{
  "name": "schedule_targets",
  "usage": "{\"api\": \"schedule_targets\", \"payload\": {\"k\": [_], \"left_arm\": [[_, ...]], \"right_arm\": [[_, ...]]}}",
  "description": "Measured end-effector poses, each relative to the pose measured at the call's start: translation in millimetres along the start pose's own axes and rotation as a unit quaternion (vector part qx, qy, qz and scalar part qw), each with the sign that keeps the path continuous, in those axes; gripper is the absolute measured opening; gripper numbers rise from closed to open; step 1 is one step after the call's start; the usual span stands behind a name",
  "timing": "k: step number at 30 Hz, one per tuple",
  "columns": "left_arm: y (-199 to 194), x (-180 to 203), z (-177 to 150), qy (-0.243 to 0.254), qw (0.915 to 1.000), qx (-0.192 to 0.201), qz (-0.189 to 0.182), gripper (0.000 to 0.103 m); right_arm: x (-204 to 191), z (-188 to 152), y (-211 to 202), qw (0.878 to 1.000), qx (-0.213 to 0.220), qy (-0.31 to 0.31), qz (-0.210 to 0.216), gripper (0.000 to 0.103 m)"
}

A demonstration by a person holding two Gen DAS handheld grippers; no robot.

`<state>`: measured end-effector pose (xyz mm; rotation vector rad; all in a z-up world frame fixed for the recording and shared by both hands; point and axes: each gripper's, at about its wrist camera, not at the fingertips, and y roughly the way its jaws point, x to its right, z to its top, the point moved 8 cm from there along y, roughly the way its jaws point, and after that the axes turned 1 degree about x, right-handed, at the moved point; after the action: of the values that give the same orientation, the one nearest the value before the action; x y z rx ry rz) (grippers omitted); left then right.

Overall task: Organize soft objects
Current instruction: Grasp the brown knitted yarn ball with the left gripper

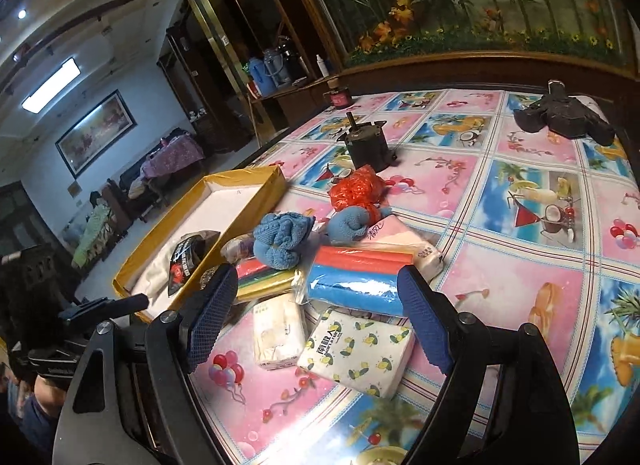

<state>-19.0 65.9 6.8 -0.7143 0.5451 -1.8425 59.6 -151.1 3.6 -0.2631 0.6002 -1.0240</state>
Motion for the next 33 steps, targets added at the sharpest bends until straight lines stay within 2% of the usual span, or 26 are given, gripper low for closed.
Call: {"api": "schedule_targets", "payload": {"k": [2,5,8,11,14,15,17,18,20,22,26,28,30,33], "left_arm": [[16,5,-1,0.011,0.9997,-0.02,-0.001,0.077],[31,14,3,0.033,0.9991,-0.026,-0.003,0.076],[47,18,9,0.056,0.9978,-0.03,0.018,0.076],[64,6,10,0.048,0.9964,-0.049,0.049,0.076],[68,-1,15,0.045,0.9966,-0.042,0.055,0.075],[70,-3,16,0.045,0.9964,-0.044,0.058,0.074],[74,-1,18,0.052,0.9959,-0.046,0.058,0.064],[78,2,18,0.057,0.9954,-0.05,0.058,0.055],[81,6,15,0.062,0.9948,-0.055,0.058,0.046],[79,13,14,0.065,0.9957,-0.048,0.045,0.045],[71,38,3,0.063,0.9966,-0.051,-0.019,0.045],[69,46,-1,0.074,0.996,-0.049,-0.016,0.045],[67,49,-1,0.067,0.9962,-0.05,-0.025,0.046],[68,44,2,0.052,0.9973,-0.049,-0.019,0.049]], "right_arm": [[-1,-1,-2,1.0,-0.002,0.005,0.006,0.083],[0,0,-5,1.0,0.003,0.017,0.008,0.083],[5,1,-8,0.999,0.001,0.038,0.015,0.083],[11,0,-8,0.999,-0.005,0.047,0.0,0.083],[15,-2,-6,0.998,-0.013,0.053,-0.005,0.083],[16,-4,-4,0.998,-0.021,0.058,-0.008,0.083],[19,-8,0,0.997,-0.038,0.071,-0.006,0.083],[20,-10,2,0.996,-0.047,0.076,-0.005,0.083],[24,-14,6,0.995,-0.062,0.08,-0.016,0.083],[27,-19,9,0.993,-0.076,0.081,-0.029,0.083],[32,-33,21,0.989,-0.118,0.073,-0.053,0.083],[35,-38,27,0.987,-0.129,0.072,-0.057,0.083],[36,-37,28,0.988,-0.126,0.062,-0.065,0.083],[35,-38,28,0.988,-0.13,0.059,-0.065,0.083]]}}
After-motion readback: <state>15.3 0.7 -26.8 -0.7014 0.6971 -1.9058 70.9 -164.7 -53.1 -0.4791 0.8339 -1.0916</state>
